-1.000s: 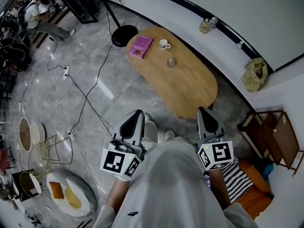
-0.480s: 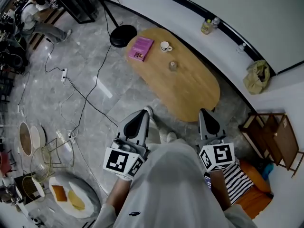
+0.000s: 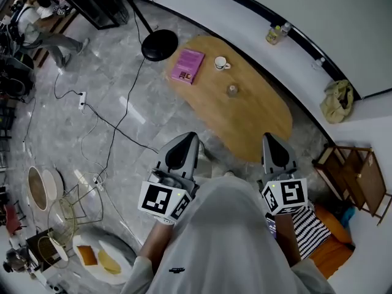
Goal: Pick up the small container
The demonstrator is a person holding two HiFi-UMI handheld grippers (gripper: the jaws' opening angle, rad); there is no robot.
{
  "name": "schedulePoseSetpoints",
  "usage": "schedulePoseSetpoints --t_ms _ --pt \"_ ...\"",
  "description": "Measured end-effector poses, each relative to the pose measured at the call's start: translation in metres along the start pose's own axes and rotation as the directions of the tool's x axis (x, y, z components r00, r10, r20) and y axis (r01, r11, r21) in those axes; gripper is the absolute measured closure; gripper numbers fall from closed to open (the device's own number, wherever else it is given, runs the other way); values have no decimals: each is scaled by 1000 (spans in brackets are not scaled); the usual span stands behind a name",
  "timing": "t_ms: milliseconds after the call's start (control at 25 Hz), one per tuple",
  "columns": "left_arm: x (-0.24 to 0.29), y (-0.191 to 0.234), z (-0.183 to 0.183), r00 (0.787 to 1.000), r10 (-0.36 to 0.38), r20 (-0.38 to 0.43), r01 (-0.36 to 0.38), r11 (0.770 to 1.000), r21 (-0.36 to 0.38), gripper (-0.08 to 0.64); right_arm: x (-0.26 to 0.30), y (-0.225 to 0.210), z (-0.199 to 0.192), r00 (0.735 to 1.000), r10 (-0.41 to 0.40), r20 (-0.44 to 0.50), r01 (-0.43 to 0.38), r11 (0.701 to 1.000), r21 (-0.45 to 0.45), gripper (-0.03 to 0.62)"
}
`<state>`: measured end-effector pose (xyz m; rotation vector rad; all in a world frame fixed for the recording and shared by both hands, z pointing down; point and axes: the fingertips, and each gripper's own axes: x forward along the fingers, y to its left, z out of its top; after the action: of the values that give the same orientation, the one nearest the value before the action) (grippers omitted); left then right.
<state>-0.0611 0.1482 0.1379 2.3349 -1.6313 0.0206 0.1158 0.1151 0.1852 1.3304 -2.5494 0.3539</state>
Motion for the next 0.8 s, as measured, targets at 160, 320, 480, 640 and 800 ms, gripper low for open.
schedulePoseSetpoints --t_ms 160,320,480,640,800 --pt "16 27 12 998 -59 -3 59 998 7 540 28 10 16 999 -43 14 43 999 5 586" --pt "30 57 20 994 -111 -3 111 994 9 541 55 18 31 995 -93 30 93 996 5 586" --pt "43 90 21 986 -163 -15 163 987 -3 541 79 25 37 988 -151 39 151 989 11 585" --pt "55 110 16 978 -206 -34 206 979 -15 540 99 34 37 982 -188 29 188 982 18 585" --pt "57 124 10 971 -233 -52 231 972 -44 541 106 50 32 978 -206 -6 206 978 23 585"
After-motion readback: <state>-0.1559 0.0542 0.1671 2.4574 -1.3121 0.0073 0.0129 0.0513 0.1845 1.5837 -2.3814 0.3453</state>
